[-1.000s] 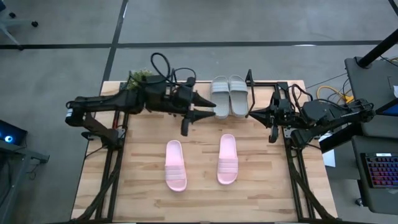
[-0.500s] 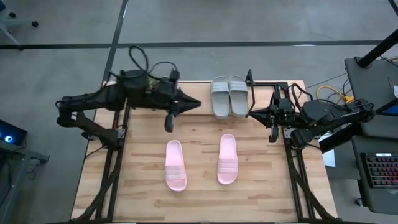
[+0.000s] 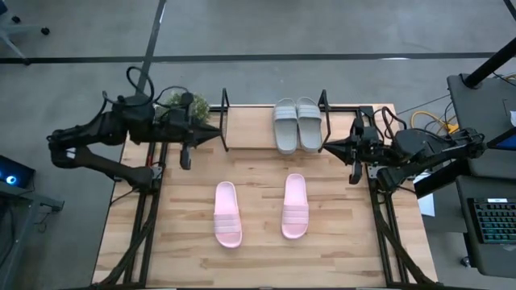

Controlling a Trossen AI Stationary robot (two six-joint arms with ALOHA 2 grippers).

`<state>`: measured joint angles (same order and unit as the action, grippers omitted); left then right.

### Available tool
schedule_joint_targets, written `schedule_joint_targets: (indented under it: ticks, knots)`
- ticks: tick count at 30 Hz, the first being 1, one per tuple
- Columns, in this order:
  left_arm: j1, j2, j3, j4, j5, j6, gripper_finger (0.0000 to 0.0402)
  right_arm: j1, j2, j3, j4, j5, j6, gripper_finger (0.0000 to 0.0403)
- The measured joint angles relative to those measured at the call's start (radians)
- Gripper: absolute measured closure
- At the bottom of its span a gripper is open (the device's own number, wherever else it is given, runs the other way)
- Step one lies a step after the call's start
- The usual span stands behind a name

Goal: Pick and place slides into the shelf
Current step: Put the left pink slipper on the shelf

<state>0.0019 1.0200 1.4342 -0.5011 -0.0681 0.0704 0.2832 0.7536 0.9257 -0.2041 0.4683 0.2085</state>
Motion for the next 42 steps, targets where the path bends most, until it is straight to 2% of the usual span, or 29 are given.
schedule_joint_targets:
  ticks: [9,12,14,17,20,23,28,31,33,42]
  knots:
    - [-0.001,-0.261,-0.324,0.079,-0.012,-0.25,0.0401,0.0,0.002,0.0,0.016,0.004,0.0,0.039]
    - [0.0,-0.308,-0.393,0.106,0.071,-0.321,0.0402,0.0,0.002,0.0,0.016,0.005,0.0,0.039]
    - [0.0,-0.324,-0.43,0.137,0.161,-0.318,0.0401,0.0,0.002,0.0,0.017,0.005,0.0,0.039]
    - [-0.002,-0.322,-0.457,0.14,0.234,-0.302,0.0395,0.0,0.002,0.0,0.018,0.004,0.001,0.039]
    - [-0.004,-0.296,-0.462,0.141,0.264,-0.291,0.0363,0.0,0.002,0.0,0.022,0.005,0.005,0.039]
    - [-0.016,-0.256,-0.432,0.067,0.303,-0.164,0.032,0.0,0.002,0.0,0.023,0.005,0.031,0.039]
    - [-0.047,-0.188,-0.337,-0.143,0.145,0.005,0.0287,0.0,0.002,0.0,0.023,0.005,0.076,0.039]
    - [-0.052,-0.152,-0.293,-0.199,0.132,0.073,0.0284,0.0,0.002,0.0,0.023,0.006,0.079,0.039]
    - [-0.066,-0.135,-0.266,-0.227,0.111,0.083,0.0283,0.0,0.002,0.0,0.023,0.009,0.079,0.039]
    - [-0.185,-0.051,-0.189,-0.436,-0.119,0.06,0.0283,0.0,0.002,0.0,0.023,0.111,0.074,0.039]
